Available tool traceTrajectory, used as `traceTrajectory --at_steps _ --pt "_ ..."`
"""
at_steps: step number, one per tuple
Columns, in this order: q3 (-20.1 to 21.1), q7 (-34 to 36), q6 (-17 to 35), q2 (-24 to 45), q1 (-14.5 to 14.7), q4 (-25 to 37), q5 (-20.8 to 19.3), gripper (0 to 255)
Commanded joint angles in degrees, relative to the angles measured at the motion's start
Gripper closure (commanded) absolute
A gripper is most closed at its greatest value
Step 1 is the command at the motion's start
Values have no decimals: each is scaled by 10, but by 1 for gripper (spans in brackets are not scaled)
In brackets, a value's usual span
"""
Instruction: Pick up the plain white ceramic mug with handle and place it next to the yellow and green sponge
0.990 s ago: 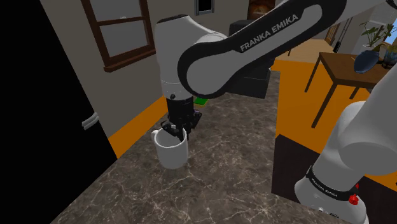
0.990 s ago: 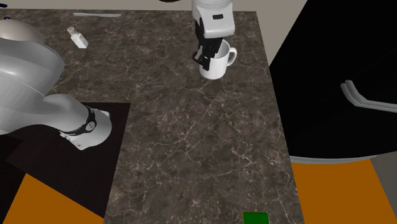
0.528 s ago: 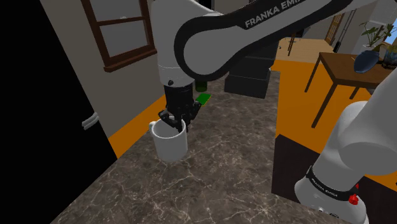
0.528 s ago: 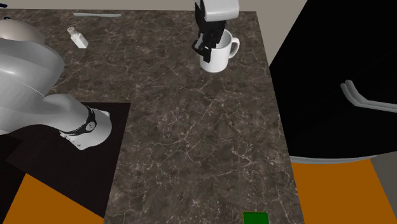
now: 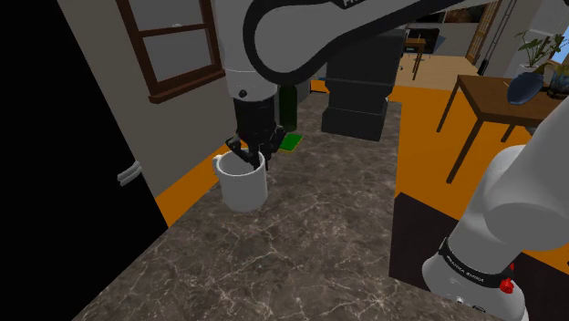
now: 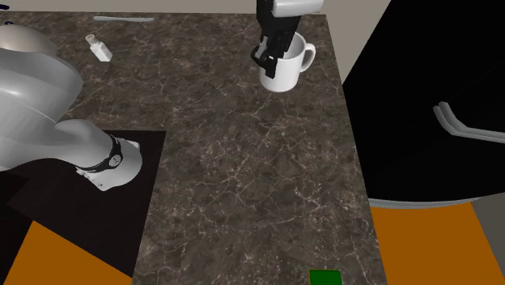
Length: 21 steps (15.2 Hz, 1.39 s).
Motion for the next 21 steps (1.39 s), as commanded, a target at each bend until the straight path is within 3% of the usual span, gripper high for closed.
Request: traceTrajectory --at_steps 1,12,21 --pt "-12 -19 0 14 -11 12 -8 255" --pt "-71 -117 -20 135 -69 143 -60 255" --pt "-107 -185 -69 272 -102 324 -96 255"
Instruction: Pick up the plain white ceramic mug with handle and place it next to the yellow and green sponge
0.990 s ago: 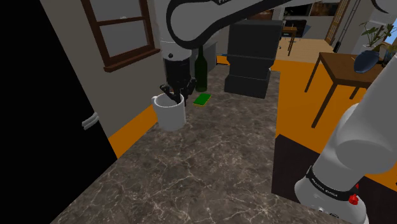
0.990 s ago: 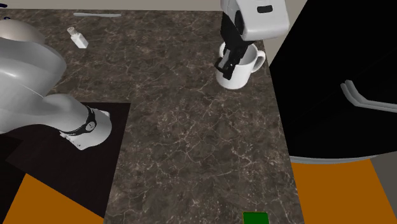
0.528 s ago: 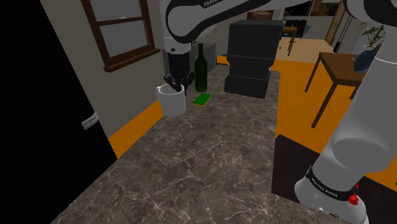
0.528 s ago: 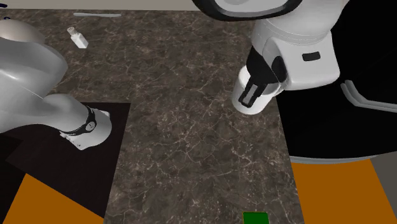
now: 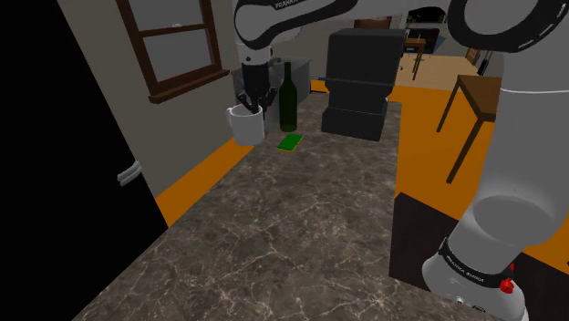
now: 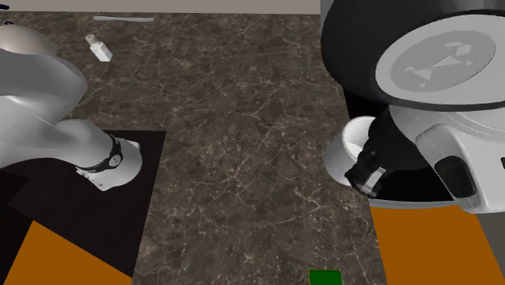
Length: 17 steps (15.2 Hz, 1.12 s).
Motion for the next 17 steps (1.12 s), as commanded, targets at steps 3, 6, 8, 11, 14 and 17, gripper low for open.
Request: traceTrajectory --at_steps 3,6,8,11,14,17 --pt "-15 -33 -34 75 -12 108 -15 255" --pt "-25 -55 -71 142 -15 212 -25 255" --pt "-26 -55 -55 140 -16 194 -25 255" --pt "-26 -54 -31 139 -18 169 -25 255" --pt "-26 -53 -8 140 -19 147 -25 255" --pt "-27 -52 14 142 -21 127 -26 255"
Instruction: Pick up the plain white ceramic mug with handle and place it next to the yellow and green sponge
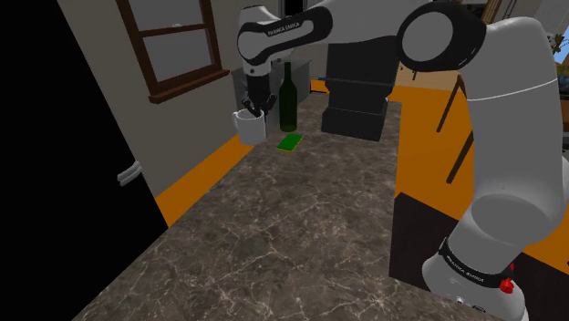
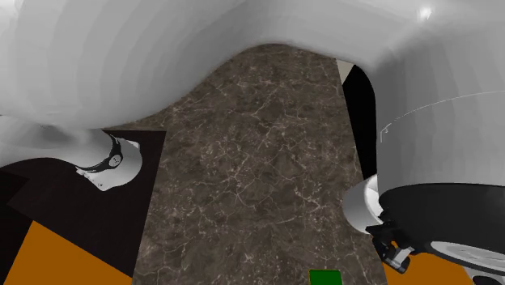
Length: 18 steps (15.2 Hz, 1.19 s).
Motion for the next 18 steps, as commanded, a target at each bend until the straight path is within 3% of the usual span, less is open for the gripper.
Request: traceTrajectory --at_steps 1,18 --pt "-1 0 14 3 -1 -10 -1 255" --pt "-7 8 125 39 -2 -87 -12 255"
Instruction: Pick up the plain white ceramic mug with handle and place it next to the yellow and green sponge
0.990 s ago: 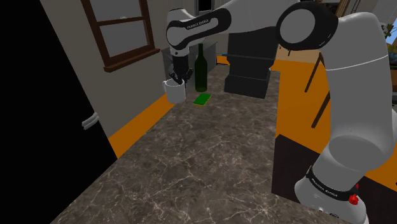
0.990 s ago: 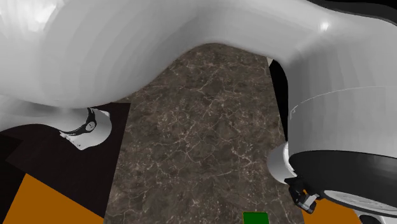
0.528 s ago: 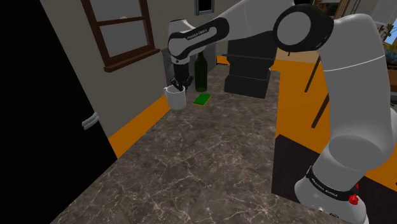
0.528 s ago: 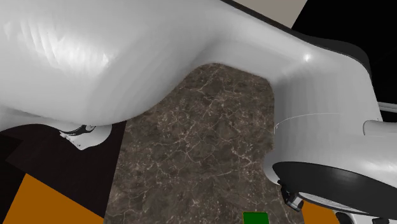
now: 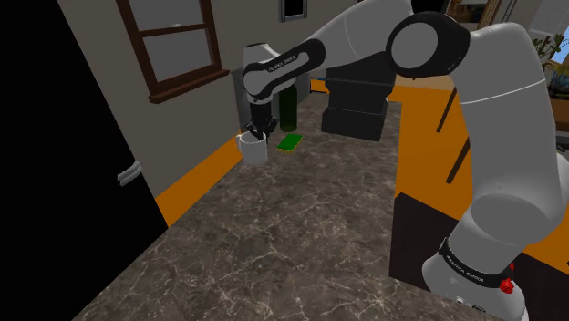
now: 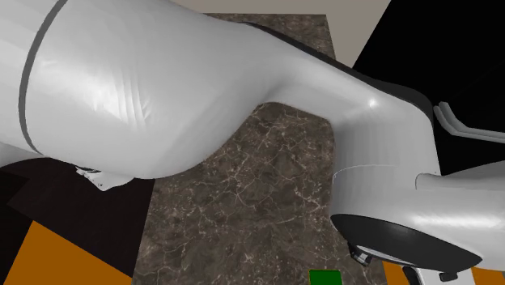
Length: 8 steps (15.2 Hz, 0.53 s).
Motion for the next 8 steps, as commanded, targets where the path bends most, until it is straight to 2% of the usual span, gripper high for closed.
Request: traceTrajectory --at_steps 1,8 --pt "-1 2 14 6 1 -8 -2 255" --pt "-1 3 19 9 1 -10 -3 255"
